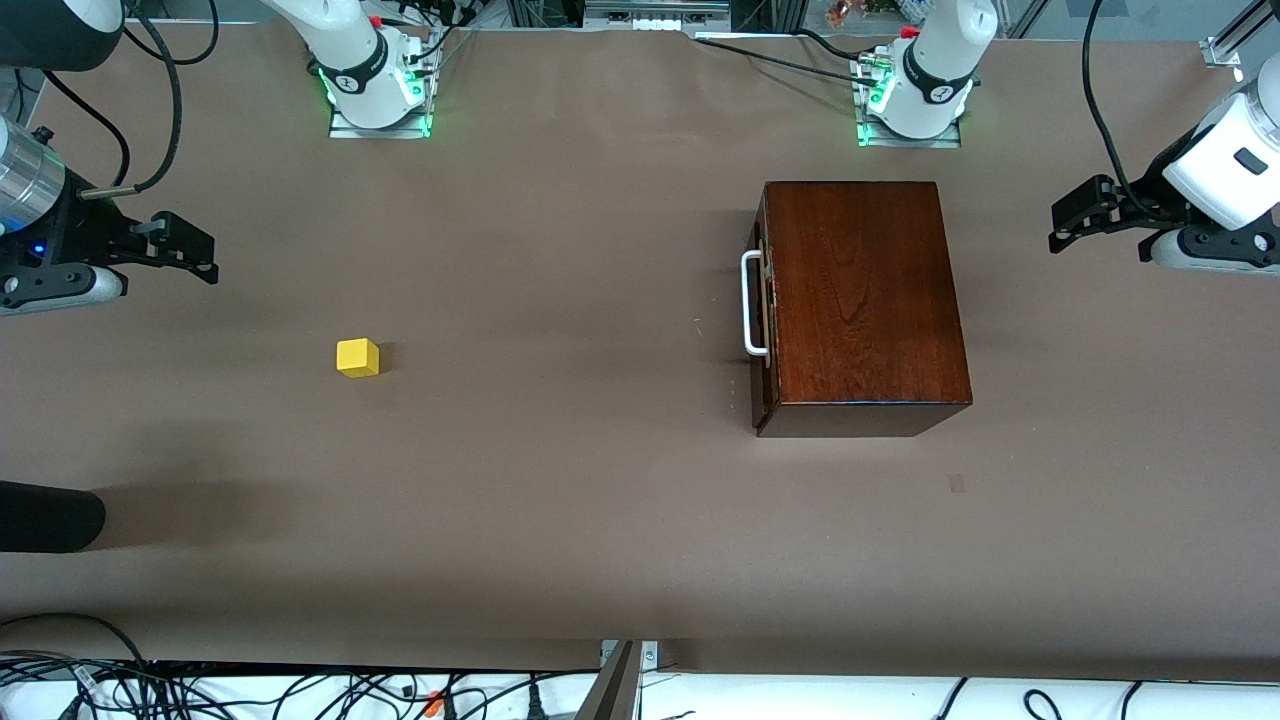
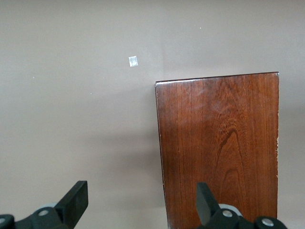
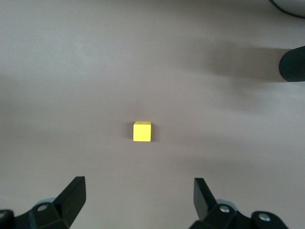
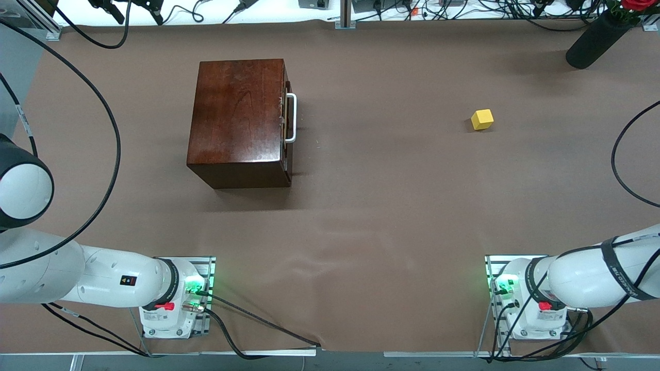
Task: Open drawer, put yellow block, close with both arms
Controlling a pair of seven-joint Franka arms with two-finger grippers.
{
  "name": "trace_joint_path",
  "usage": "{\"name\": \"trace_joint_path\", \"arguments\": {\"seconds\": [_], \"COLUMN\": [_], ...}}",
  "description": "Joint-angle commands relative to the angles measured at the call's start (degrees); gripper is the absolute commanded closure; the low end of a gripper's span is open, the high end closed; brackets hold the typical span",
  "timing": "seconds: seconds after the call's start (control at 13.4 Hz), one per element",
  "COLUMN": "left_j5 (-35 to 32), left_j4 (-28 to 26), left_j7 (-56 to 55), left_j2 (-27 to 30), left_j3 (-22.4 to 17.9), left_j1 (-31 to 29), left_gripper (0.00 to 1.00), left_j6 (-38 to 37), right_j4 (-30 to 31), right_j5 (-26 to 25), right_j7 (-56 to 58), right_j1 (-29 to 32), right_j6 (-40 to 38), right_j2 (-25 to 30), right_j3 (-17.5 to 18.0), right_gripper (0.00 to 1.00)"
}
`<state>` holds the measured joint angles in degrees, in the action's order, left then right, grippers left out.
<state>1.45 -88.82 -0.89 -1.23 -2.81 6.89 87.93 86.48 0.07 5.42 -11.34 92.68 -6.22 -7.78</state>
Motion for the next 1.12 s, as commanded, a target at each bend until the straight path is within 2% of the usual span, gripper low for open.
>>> {"name": "trace_joint_path", "arguments": {"seconds": [0.0, 0.82, 1.04], "left_j5": [0.05, 0.31, 0.84], "left_j4": [-0.30, 0.22, 0.22], "left_j7": [0.54, 0.19, -3.75], "left_j2": [0.35, 0.35, 0.52], "left_j3": [0.18, 0.35, 1.40], "left_j1": [-0.04, -0.04, 0.05], "left_gripper": [0.00, 0.00, 0.00], "left_j6": [0.40, 0.40, 0.23], "right_j4": [-1.14, -1.14, -1.14], "right_j5": [-0.25, -0.25, -0.25], "right_j7": [-0.05, -0.14, -0.14], "right_j1": [0.44, 0.52, 0.53], "right_j6": [-1.27, -1.27, -1.27], "right_j2": [-0.29, -0.29, -0.29], "right_j3": [0.22, 0.22, 0.22], "right_gripper": [0.00, 0.00, 0.00]}}
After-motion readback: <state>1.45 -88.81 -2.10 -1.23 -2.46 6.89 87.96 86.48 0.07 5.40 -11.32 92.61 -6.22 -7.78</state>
